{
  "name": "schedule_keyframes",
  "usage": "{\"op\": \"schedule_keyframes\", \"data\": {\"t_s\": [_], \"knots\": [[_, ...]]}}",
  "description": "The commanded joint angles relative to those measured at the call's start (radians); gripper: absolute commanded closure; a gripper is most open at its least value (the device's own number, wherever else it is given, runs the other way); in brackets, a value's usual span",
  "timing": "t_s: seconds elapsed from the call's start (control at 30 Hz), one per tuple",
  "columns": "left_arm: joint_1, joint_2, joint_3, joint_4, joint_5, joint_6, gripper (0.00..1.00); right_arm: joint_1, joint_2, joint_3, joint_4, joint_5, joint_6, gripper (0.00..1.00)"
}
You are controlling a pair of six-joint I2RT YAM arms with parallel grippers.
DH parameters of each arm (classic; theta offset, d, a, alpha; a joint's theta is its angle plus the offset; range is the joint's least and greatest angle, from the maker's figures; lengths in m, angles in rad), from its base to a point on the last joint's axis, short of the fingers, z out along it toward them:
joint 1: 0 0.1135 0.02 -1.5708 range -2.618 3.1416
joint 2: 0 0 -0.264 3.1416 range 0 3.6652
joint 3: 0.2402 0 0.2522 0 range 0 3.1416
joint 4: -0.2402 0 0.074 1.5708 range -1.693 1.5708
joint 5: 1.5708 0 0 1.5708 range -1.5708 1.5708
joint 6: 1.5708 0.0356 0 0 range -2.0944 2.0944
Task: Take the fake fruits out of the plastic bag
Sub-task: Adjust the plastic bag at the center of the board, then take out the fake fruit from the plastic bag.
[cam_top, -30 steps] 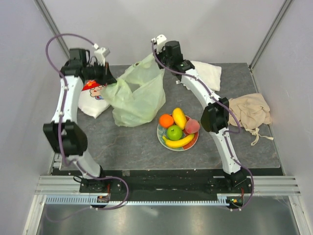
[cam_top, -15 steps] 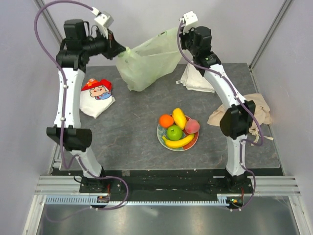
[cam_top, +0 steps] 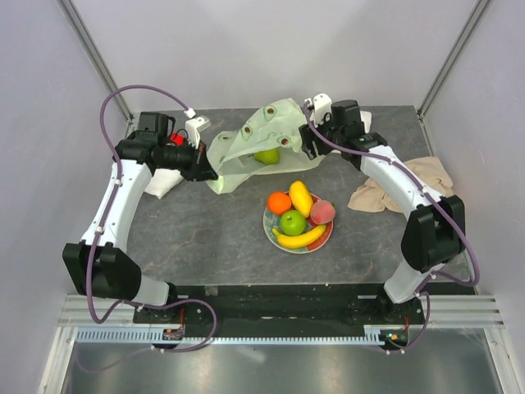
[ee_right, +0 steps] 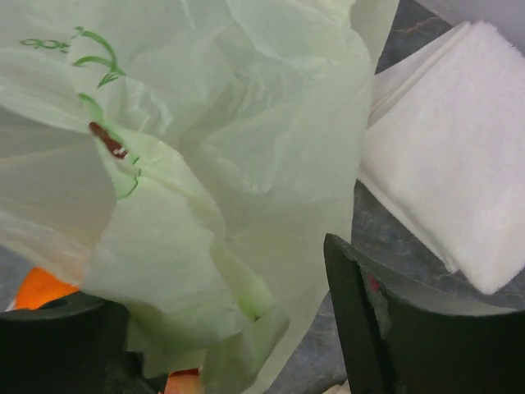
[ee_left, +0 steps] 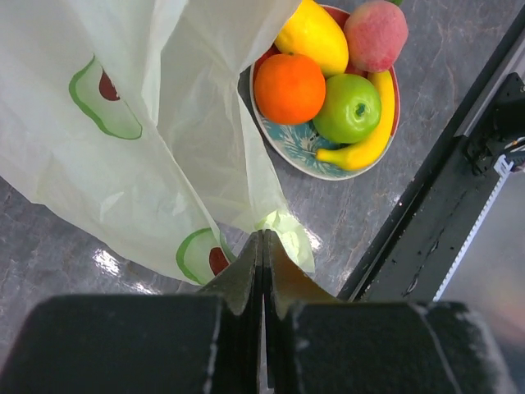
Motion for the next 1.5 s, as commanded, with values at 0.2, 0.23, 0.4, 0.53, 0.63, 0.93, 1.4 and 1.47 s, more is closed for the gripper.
{"op": "schedule_keyframes", "data": {"t_s": [0.2, 0.23, 0.4, 0.53, 0.63, 0.93, 1.4, 1.47], "knots": [[-0.045, 0.02, 0.026, 0.045, 0.047, -0.008, 0.98, 0.088, -0.164, 0.22, -0.106, -0.239, -0.007, 0.27], [-0.047, 0.01, 0.017, 0.068, 0.037, -0.016, 0.98, 0.131, -0.161, 0.214, -0.106, -0.249, -0.034, 0.29], [-0.047, -0.027, -0.008, 0.1, -0.013, -0.086, 0.98, 0.187, -0.054, 0.196, -0.103, -0.295, -0.091, 0.48], [-0.047, -0.032, -0.003, 0.094, -0.038, -0.096, 0.98, 0.188, 0.058, 0.208, -0.08, -0.292, -0.082, 0.53], [-0.048, -0.029, -0.026, 0.091, -0.039, -0.077, 0.98, 0.191, 0.116, 0.23, -0.066, -0.333, -0.082, 0.53], [-0.053, -0.041, -0.059, 0.106, -0.053, -0.073, 0.98, 0.199, 0.265, 0.274, -0.035, -0.22, -0.062, 0.45], [-0.053, -0.064, -0.121, 0.125, -0.047, -0.065, 0.98, 0.194, 0.517, 0.432, 0.074, 0.058, 0.093, 0.02], [-0.053, -0.062, -0.125, 0.125, -0.046, -0.062, 0.98, 0.191, 0.538, 0.45, 0.08, 0.07, 0.091, 0.02]]}}
